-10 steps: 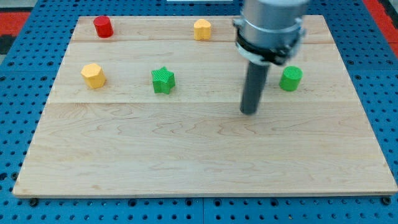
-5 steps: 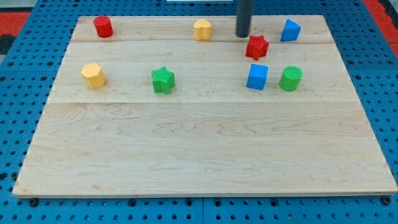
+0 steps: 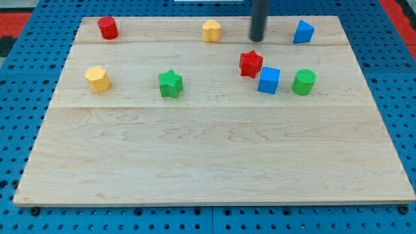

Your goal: Place the red star parallel to the bottom of the green circle

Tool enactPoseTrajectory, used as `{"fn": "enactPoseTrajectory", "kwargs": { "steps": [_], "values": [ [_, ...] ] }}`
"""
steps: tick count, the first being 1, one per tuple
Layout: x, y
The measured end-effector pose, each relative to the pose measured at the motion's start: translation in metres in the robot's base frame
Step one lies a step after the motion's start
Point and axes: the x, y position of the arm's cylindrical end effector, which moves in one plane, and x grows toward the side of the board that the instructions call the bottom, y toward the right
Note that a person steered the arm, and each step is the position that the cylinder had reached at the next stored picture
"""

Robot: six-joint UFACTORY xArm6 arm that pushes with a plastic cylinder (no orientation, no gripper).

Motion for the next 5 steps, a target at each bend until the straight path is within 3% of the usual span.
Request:
{"fn": "enactPoseTrajectory", "kwargs": {
  "steps": [1,2,4,5],
  "values": [
    [0.029,-0.021],
    [0.063,-0.082],
    [0.130,-0.090],
    [0.119,-0.102]
  ]
}}
